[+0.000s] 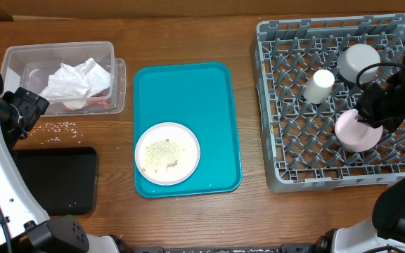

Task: Sort waste into correct bins and load items into the dishwasher
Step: 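Lower the small bowl into the rack and open the right gripper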

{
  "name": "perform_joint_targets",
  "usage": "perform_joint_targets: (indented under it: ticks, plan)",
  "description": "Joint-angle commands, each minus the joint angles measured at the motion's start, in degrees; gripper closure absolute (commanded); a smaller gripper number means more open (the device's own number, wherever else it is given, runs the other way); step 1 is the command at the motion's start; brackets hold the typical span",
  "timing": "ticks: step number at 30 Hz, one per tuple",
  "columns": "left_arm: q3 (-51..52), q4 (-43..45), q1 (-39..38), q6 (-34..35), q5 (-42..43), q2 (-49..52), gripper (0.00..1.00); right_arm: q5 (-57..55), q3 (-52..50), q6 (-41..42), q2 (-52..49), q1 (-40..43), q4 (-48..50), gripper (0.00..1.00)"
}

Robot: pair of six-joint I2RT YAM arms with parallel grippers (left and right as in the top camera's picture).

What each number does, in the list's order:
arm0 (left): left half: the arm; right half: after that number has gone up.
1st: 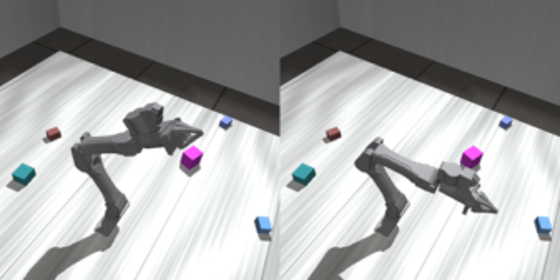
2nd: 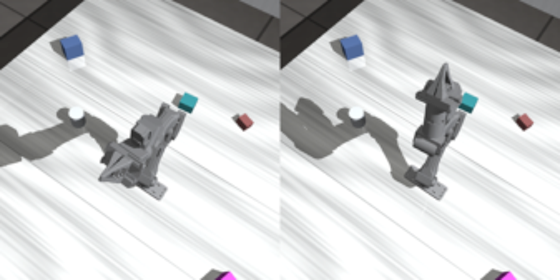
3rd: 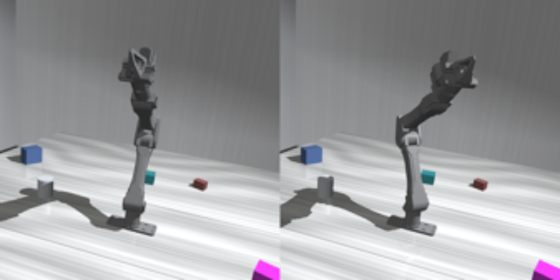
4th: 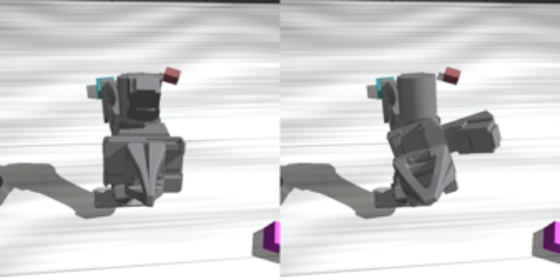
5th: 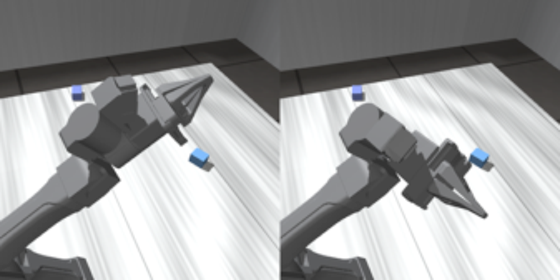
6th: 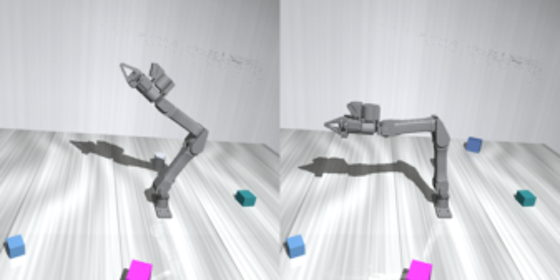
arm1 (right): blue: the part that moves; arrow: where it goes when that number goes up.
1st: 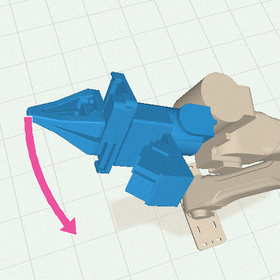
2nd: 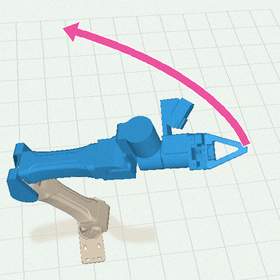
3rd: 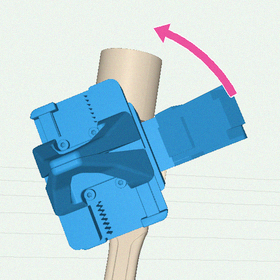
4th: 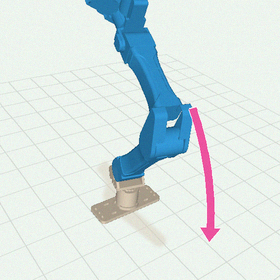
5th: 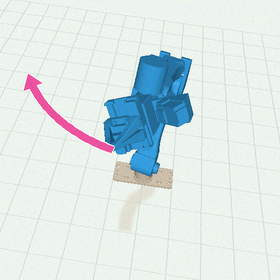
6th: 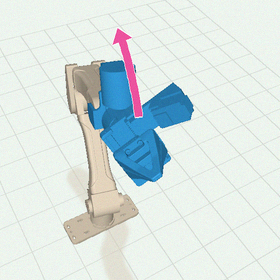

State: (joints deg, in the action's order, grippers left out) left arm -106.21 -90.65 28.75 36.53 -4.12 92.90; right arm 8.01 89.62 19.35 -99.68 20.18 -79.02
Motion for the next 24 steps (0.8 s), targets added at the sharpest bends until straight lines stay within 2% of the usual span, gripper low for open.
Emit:
perform_joint_targets:
  ticks: [1,8,13,16,18,22,24]
  plan:
    - [0.0,-0.1,0.1,0.8,-0.3,-0.7,0.0,-4.2,-2.9,2.3,1.2,-0.1,1.8,0.92]
    - [0.0,-0.1,0.1,0.8,-0.3,-0.7,0.0,-4.7,-5.6,3.7,0.0,0.5,8.4,0.9]
    - [0.0,-0.1,0.1,0.8,-0.3,-0.7,0.0,-13.2,-5.6,9.8,-1.8,0.8,9.7,0.9]
    - [0.0,-0.1,0.1,0.8,-0.3,-0.7,0.0,-14.6,-5.6,10.3,-2.1,1.7,10.2,0.84]
    - [0.0,-0.1,0.1,0.8,-0.3,-0.7,0.0,-14.4,-5.6,10.3,-2.1,2.9,10.5,0.84]
    - [0.0,-0.1,0.1,0.8,-0.3,-0.7,0.0,-14.3,-5.5,10.8,-2.1,5.3,11.3,0.96]
    - [0.0,-0.1,0.1,0.8,-0.3,-0.7,0.0,-12.2,-4.6,10.9,-1.8,6.4,10.3,0.96]
